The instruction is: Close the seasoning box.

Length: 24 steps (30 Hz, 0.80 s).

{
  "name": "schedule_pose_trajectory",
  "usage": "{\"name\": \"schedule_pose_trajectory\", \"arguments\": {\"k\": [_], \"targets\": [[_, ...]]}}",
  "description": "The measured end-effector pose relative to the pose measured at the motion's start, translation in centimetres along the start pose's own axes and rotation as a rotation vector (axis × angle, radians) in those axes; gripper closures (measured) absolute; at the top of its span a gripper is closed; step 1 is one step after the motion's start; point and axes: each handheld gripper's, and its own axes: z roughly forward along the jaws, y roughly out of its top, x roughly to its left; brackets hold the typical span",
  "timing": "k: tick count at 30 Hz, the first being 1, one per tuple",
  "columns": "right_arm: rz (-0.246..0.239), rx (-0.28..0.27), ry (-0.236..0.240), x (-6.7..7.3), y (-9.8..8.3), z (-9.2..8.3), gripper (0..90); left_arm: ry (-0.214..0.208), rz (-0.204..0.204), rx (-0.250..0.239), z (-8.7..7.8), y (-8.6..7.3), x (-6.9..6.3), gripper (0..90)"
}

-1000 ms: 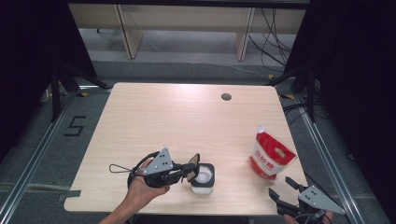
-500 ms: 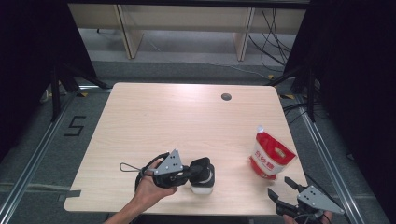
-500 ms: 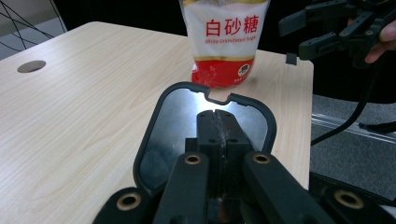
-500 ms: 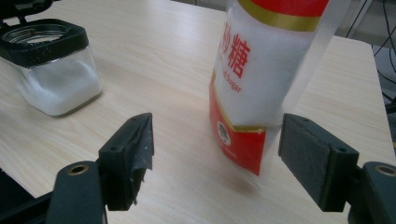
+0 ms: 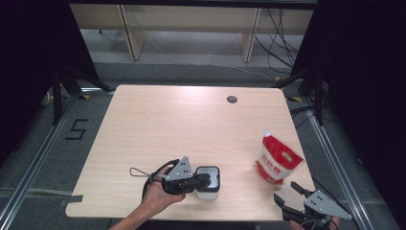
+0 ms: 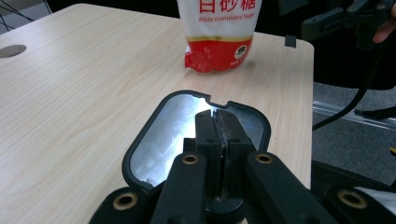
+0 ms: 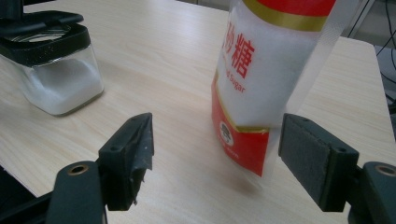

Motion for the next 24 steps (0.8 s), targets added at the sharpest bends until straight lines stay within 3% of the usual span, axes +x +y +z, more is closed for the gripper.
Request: {"name": "schedule_pose_trajectory", "arguments": {"k": [5,7,9,12,14,21,24], "targets": [[-0.001,0.000,-0.001,0.0,0.0,0.0,27.8,-0.008,-0.005,-0.011,-0.1,0.0,0.0,85.3],[0.011,-0.001,-0.002,0.1,0.0,-0.1,27.7,-0.019,-0.033,-0.033,-0.5,0.1,0.1,79.3],[0.006,0.000,-0.004,0.1,0.0,-0.1,27.8,-0.042,-0.032,-0.048,-0.9,0.1,0.2,74.3],[0.000,-0.003,-0.003,0.0,0.0,-0.1,27.7,-0.044,-0.035,-0.060,-1.4,-0.1,0.1,65.2],[-0.028,-0.011,-0.005,-0.1,0.1,0.0,27.8,-0.031,-0.054,-0.066,-1.9,-0.4,-0.1,57.1],[0.008,0.003,0.009,0.2,0.1,-0.1,27.8,-0.015,-0.034,-0.060,-3.3,-1.1,-0.2,45.0],[0.016,0.005,0.009,0.2,0.1,-0.1,27.7,0.011,-0.054,-0.051,-3.9,-1.6,-0.2,37.9]]}}
